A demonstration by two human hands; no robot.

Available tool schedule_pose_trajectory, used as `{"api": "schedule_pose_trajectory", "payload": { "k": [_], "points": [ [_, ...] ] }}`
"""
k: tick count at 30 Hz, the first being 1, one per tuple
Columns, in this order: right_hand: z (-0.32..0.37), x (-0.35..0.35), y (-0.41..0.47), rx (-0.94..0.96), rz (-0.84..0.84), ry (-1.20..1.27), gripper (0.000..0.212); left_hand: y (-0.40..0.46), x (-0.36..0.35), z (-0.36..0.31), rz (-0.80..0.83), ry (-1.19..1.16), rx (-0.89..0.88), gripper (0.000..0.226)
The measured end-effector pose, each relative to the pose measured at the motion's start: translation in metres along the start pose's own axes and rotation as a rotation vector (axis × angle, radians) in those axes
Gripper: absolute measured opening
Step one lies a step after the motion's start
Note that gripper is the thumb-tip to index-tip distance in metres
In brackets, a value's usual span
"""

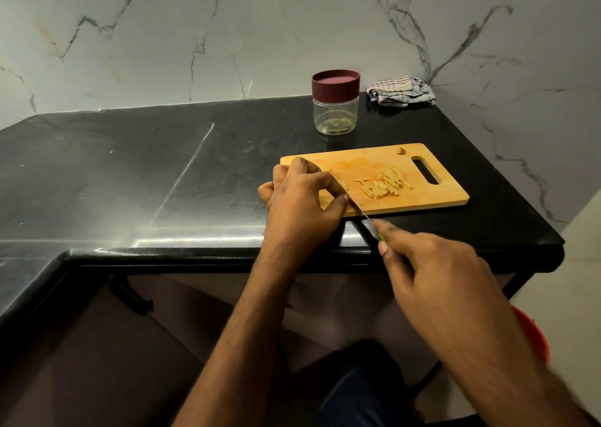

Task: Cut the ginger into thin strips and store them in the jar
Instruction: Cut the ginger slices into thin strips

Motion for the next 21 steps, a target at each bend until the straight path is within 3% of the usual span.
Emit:
{"api": "schedule_pose_trajectory", "payload": {
  "k": [4,8,14,21],
  "points": [
    [-0.007,0.004,-0.001,-0.033,-0.018,-0.095,0.042,-0.001,0.0,0.0,-0.021,0.019,-0.013,0.011],
    [-0.01,0.003,0.003,-0.054,0.013,-0.107,0.043,-0.003,0.0,-0.006,-0.015,0.103,-0.137,0.017],
    [-0.009,0.0,0.003,-0.05,0.028,-0.099,0.044,-0.002,-0.003,-0.011,0.073,0.181,-0.234,0.037],
    [-0.014,0.005,0.001,-0.028,-0.007,-0.06,0.044,-0.002,-0.005,-0.005,-0.021,0.114,-0.137,0.04]
  ]
}}
Point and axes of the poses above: each hand's wrist, its own y-axis towards the middle knuckle, its own x-axis out of the back of the hand, z = x × y, the point moved 3 cm from there along y, towards the middle knuckle, and after that the axes turned 14 degrees about y, right-handed, at the moved point
